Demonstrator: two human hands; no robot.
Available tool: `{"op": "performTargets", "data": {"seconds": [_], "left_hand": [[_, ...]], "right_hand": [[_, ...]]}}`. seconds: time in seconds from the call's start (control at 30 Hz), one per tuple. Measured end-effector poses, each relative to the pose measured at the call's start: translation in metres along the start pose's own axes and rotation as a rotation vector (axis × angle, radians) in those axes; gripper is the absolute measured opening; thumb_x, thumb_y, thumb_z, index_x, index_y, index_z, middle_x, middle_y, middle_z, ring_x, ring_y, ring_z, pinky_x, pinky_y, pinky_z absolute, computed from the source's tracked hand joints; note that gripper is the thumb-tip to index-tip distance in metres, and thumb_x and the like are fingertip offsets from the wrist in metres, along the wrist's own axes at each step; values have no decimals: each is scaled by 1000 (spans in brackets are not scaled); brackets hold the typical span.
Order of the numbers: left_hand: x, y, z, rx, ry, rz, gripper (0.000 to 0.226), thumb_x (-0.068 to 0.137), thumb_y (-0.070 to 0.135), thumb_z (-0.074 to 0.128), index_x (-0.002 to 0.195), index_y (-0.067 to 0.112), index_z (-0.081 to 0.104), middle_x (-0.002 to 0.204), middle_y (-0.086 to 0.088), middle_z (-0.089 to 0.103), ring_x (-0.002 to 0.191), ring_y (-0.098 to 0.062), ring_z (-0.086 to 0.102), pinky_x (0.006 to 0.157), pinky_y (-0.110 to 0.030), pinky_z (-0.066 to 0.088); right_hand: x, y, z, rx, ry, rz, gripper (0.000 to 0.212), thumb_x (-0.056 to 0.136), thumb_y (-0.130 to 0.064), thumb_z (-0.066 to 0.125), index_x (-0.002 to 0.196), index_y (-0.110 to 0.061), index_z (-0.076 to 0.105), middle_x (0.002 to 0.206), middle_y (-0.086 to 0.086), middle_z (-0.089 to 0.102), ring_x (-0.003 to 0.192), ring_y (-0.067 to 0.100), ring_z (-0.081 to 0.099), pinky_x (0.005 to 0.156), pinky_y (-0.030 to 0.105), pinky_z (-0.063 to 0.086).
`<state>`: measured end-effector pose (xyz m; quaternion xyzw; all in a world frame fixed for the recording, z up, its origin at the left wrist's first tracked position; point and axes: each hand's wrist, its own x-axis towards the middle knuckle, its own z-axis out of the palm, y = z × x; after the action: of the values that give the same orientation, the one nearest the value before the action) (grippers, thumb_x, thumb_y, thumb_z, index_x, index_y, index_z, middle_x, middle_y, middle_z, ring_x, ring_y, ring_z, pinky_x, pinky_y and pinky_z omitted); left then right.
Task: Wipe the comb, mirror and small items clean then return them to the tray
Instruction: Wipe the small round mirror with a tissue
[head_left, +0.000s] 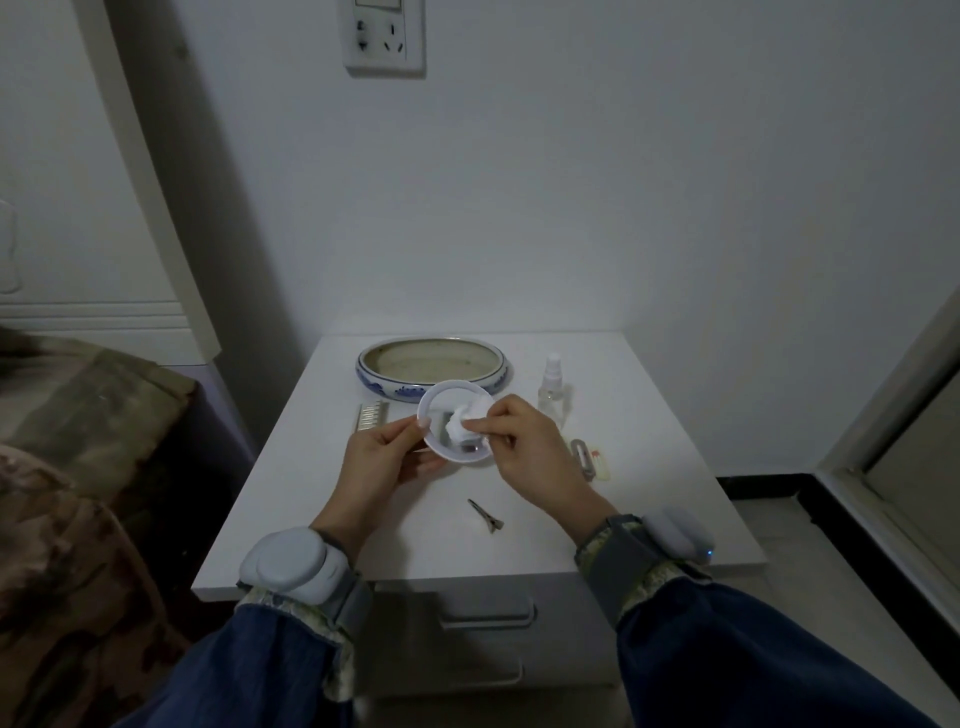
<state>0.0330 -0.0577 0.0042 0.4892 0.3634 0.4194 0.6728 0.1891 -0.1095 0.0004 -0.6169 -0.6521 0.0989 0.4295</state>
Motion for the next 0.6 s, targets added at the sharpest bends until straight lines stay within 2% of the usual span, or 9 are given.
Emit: {"op": "performTargets", "data": {"seconds": [0.1,0.23,0.3,0.5,0.6], "left_hand": [[-1,1,0,24,-54,-35,17,92,9,53,100,7,68,80,-14,73,73,-22,71,62,-23,57],[-4,2,3,56,-129,-80,18,91,9,53,103,7,67,84,-14,74,74,-23,72,62,-24,57],[-4,1,3,49,-110,-73,20,92,10,53,106,7,66,83,-12,74,74,-21,72,61,-23,57],[0,-1,-2,-3,35,-9,21,92,10,54,108,1,64,78,-10,74,70,-20,71,61,-23,57],[2,-2,-2,-25,99,3,19,93,9,53,105,0,64,72,-7,73,64,-18,71,57,-21,56]], "right_hand": [[2,1,-3,-8,81,81,27,88,4,50,107,-4,68,90,2,50,80,12,50,70,5,37],[7,9,-7,-38,201,147,26,88,4,52,109,0,66,97,16,58,88,25,58,77,11,36],[7,10,-8,-25,211,134,25,88,5,53,108,0,67,96,16,58,89,26,58,78,12,37],[-1,-1,3,17,-80,-47,26,87,3,53,103,-7,71,91,-1,53,85,9,51,76,3,34],[-2,-3,6,10,-142,-94,25,87,2,55,102,-9,72,88,-4,51,82,5,48,76,3,33]]}}
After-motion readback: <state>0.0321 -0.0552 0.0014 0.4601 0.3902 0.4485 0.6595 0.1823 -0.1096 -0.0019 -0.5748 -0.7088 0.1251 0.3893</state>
